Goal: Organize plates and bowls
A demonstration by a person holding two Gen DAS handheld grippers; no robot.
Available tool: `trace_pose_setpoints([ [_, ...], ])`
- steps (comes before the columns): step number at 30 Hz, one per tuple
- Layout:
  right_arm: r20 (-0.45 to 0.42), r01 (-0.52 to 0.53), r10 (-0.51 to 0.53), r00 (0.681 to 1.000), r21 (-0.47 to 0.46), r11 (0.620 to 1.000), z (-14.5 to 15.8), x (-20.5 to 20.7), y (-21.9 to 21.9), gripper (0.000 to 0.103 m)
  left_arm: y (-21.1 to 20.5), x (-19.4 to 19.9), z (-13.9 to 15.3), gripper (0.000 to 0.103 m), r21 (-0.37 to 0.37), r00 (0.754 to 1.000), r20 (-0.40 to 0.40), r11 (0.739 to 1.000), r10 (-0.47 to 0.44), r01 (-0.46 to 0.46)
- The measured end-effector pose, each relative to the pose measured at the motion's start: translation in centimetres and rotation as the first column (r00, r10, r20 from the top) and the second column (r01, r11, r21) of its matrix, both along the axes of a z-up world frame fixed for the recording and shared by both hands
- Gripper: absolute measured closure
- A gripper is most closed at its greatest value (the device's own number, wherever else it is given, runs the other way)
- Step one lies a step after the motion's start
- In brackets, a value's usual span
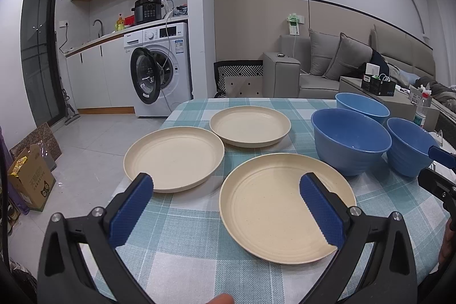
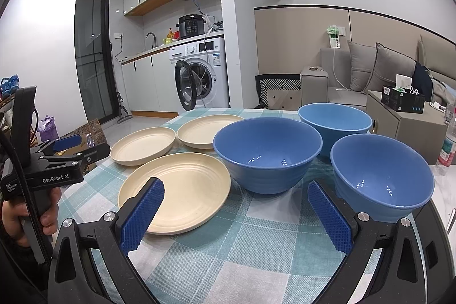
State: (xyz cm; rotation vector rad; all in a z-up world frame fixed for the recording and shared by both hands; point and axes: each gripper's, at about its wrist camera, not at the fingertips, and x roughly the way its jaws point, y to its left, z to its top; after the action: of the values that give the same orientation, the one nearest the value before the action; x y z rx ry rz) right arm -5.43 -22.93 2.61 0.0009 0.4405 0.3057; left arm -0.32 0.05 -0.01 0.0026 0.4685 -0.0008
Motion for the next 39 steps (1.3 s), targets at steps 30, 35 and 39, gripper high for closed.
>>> trace_pose_setpoints([
  [30, -0.006, 0.003, -0.003, 1.0, 0.009, 1.0, -0.2, 0.14, -0.01, 0.0, 0.12, 0.45, -0.55, 0.0, 0.002, 1.0, -0.007, 1.0, 0.004, -0.004],
  [35, -0.003, 0.002, -0.002, 1.0, 0.01, 1.0, -0.11, 0.09, -0.09, 0.0, -0.02, 0.46, -0.44, 0.0, 0.002, 1.0, -0.005, 1.0, 0.002, -0.002],
  [39, -0.002, 0.0, 0.0, 1.0, 0.008, 1.0, -0.02, 0.11, -0.07, 0.0, -0.04, 0.47, -0.45, 0.0, 0.001, 1.0, -0.006, 1.0, 0.002, -0.002],
])
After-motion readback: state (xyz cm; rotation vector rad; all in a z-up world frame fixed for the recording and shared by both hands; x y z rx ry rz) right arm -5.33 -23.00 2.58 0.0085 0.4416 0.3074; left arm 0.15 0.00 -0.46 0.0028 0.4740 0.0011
